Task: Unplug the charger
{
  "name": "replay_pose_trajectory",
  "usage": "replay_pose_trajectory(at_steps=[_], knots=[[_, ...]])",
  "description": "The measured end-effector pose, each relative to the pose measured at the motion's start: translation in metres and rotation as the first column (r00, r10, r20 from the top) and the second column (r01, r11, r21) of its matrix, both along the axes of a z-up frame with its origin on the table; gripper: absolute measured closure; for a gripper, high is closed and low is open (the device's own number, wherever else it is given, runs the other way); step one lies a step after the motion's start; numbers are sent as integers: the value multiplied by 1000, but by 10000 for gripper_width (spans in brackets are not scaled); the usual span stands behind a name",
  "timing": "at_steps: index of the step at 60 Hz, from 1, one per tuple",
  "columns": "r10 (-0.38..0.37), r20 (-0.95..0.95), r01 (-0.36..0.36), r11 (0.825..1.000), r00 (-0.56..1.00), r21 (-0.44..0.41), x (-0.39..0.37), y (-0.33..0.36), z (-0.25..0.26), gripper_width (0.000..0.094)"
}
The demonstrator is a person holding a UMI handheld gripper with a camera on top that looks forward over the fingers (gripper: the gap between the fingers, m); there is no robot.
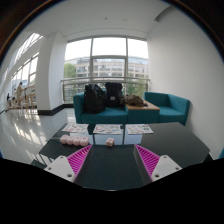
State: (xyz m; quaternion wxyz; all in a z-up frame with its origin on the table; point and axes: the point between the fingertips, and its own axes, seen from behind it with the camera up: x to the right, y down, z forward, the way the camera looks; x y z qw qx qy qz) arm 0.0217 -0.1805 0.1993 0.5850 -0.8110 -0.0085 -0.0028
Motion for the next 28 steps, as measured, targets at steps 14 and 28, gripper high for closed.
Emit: replay_pose_trajectory(at_steps=[14,28], knots=[[2,-8,-3,1000,1000,-17,5,-23,-10,117],[5,-29,-6,1000,1000,-29,1,-33,-13,116]])
